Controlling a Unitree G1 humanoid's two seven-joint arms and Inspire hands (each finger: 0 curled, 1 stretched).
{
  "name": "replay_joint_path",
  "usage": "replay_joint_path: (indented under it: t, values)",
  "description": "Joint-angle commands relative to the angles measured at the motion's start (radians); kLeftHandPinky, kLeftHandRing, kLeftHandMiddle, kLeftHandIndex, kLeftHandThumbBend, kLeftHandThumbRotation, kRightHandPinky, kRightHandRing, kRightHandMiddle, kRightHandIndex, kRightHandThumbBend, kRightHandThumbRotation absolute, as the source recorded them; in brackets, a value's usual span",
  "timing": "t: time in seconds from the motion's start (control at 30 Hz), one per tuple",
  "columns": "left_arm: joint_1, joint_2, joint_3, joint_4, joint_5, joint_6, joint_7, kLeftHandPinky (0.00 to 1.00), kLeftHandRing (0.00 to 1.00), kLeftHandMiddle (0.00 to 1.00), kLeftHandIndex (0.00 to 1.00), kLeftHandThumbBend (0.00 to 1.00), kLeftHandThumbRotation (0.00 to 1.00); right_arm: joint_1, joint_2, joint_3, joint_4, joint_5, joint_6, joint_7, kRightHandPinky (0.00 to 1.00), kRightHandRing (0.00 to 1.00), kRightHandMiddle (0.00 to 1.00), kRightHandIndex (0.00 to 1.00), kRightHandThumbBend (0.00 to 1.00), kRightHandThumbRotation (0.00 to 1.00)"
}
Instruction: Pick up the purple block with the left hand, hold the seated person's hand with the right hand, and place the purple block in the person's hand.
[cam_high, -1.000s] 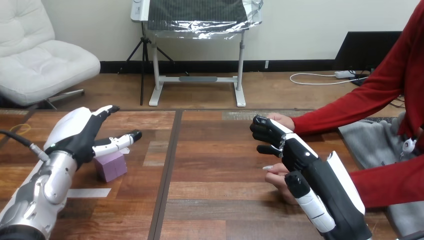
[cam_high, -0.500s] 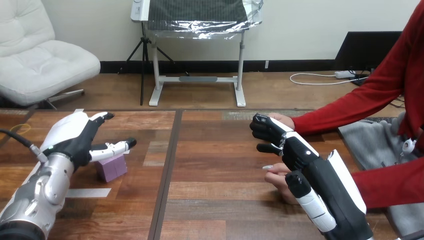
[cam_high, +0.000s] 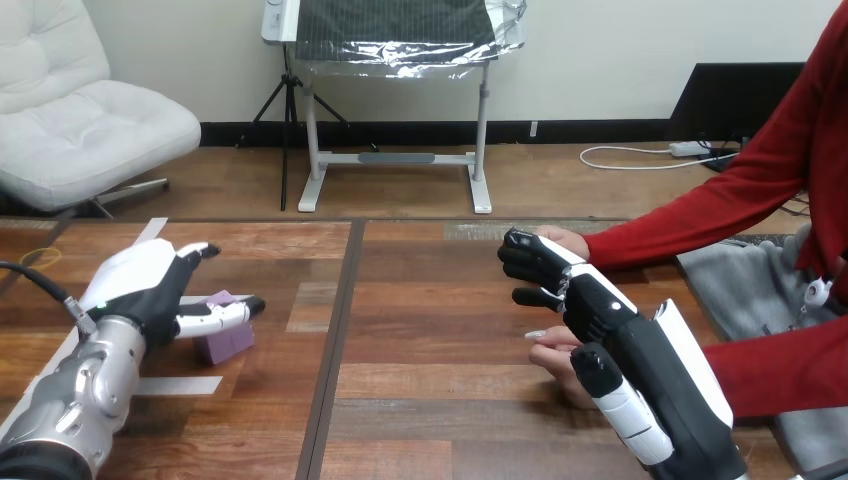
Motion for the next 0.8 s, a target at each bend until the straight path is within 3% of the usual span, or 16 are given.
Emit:
replay_joint_path:
  t: [0.0,0.33,0.77]
  values:
    - [-0.094,0.025,-0.019,0.012,0.006,0.008,0.014,0.85,0.89,0.90,0.90,0.67,0.64,-0.032,-0.013,-0.020,-0.043,0.023,-0.006,0.001,0.81,0.86,0.87,0.87,0.78,1.00]
    - [-0.096,0.025,-0.026,-0.018,-0.002,0.068,-0.066,0.77,0.86,0.89,0.89,0.76,0.62,-0.033,-0.019,-0.017,-0.040,0.027,-0.007,0.002,0.81,0.87,0.87,0.87,0.78,1.00]
    - [-0.104,0.011,-0.048,-0.022,0.016,0.130,-0.065,0.67,0.79,0.83,0.83,0.86,0.44,-0.037,-0.022,-0.012,-0.037,0.027,-0.012,-0.001,0.81,0.86,0.87,0.87,0.78,1.00]
